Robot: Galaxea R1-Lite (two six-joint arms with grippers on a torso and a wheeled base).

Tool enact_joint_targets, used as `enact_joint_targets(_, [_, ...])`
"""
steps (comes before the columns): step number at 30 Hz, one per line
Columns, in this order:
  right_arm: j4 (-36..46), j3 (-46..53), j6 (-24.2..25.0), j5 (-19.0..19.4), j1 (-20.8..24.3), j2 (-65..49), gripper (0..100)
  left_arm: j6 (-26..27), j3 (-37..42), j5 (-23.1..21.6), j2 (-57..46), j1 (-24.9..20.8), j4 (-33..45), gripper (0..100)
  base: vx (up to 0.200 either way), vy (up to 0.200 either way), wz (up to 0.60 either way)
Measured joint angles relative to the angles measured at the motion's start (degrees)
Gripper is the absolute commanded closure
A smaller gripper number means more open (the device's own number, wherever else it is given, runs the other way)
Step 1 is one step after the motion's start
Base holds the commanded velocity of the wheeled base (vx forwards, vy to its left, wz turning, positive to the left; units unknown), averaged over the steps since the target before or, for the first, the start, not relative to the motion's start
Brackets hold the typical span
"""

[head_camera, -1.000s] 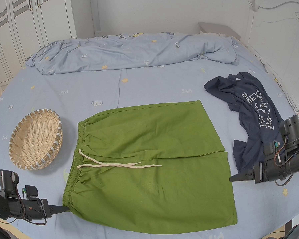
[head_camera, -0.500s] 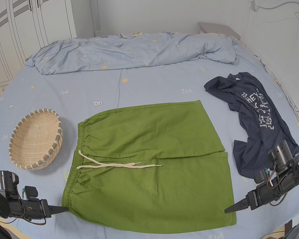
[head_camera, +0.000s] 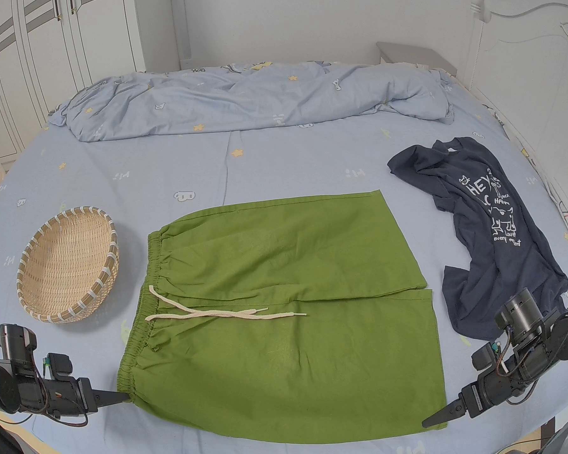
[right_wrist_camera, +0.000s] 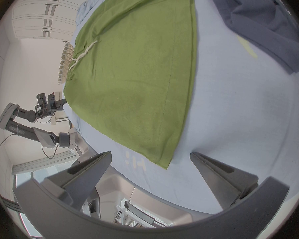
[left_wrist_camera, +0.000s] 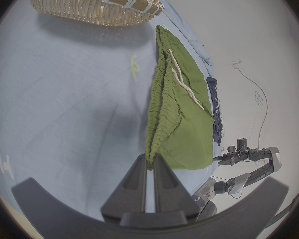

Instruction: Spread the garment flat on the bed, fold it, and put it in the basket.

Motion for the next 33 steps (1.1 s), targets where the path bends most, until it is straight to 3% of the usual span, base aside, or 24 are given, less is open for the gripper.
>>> enact_joint_targets(14, [-5.4, 1.9, -0.1, 2.3, 2.2, 3.8, 0, 0.0, 0.0, 0.0, 0.1, -0.3, 0.0, 100, 0.0, 0.0, 0.0])
enact_joint_targets(20, [-6.8, 2.1, 0.1, 2.4, 2.5, 4.3, 0, 0.0, 0.0, 0.0, 0.1, -0.3, 0.0, 100, 0.0, 0.0, 0.0])
enact_joint_targets(21, [-5.9, 2.7, 0.5, 0.8, 2.0, 4.3, 0, 0.0, 0.0, 0.0, 0.1, -0.4, 0.0, 100, 0.0, 0.0, 0.0])
enact_joint_targets(27, [-7.0, 2.5, 0.5, 2.9, 2.5, 4.4, 0, 0.0, 0.1, 0.0, 0.1, -0.3, 0.0, 100, 0.0, 0.0, 0.0])
enact_joint_targets(28, [-7.0, 2.5, 0.5, 3.1, 2.5, 4.4, 100, 0.0, 0.1, 0.0, 0.1, -0.4, 0.0, 100, 0.0, 0.0, 0.0])
enact_joint_targets(33, [-7.1, 2.4, 0.6, 3.8, 2.6, 4.3, 100, 0.0, 0.2, 0.0, 0.0, -0.4, 0.0, 100, 0.0, 0.0, 0.0])
